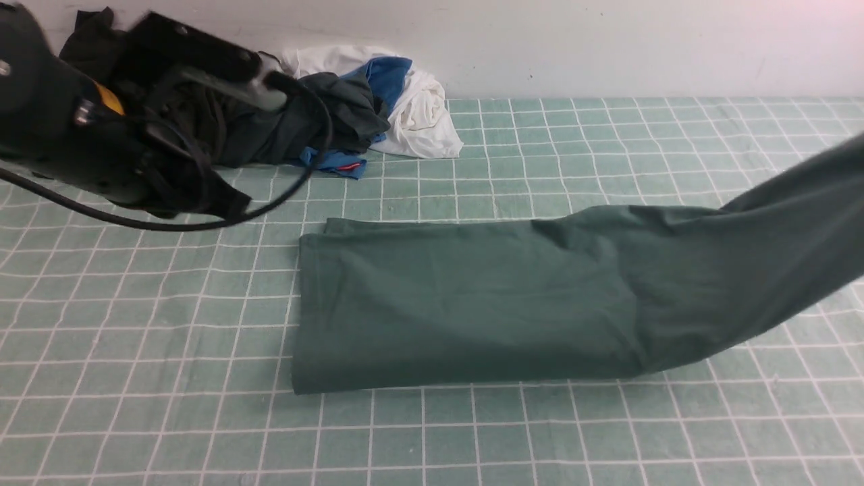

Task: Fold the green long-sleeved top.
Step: Use the right arm to drag the right edge of the fabric to the left and folds it over the left edge

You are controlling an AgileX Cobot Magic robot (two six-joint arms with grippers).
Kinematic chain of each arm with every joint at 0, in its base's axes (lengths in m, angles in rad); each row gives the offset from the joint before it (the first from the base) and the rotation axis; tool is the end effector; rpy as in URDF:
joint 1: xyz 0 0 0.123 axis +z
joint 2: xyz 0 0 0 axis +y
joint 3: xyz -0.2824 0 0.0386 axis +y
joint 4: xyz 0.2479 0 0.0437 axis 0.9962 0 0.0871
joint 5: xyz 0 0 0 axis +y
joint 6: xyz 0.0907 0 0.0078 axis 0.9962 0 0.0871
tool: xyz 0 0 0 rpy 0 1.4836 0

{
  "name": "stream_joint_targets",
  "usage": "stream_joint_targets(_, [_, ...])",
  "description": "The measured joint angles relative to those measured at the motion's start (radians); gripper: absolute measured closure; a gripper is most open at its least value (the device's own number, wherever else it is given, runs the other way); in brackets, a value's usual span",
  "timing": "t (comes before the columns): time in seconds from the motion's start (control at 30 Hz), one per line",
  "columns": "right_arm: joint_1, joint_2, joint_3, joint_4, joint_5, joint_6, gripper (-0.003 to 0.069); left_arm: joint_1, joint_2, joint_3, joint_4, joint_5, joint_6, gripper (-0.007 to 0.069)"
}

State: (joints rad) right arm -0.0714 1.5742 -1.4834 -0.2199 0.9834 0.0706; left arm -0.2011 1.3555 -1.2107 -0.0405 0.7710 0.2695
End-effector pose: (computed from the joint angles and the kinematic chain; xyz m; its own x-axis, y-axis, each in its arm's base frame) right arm 0.3384 -0.0408 0.3521 -0.8339 0.0078 -0.5519 0.1280 0.9754 -0.1796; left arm 0.2841 -0.0605 0.3475 -0.6491 0.3753 -0.6617 0.3840 0.9125 0.1408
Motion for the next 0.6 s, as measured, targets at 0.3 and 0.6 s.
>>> stream_joint_targets(0.3, [0.438,0.135,-0.344,0.169,0.047,-0.119,0.0638,0.002,-0.243,0.000,-0.007,0.116,-0.002,0.0627])
stream_joint_targets(0.6, [0.718,0.455,-0.493,0.291,-0.005,-0.119,0.0638,0.002,-0.403,0.018,-0.031,0.255,-0.002,0.0627])
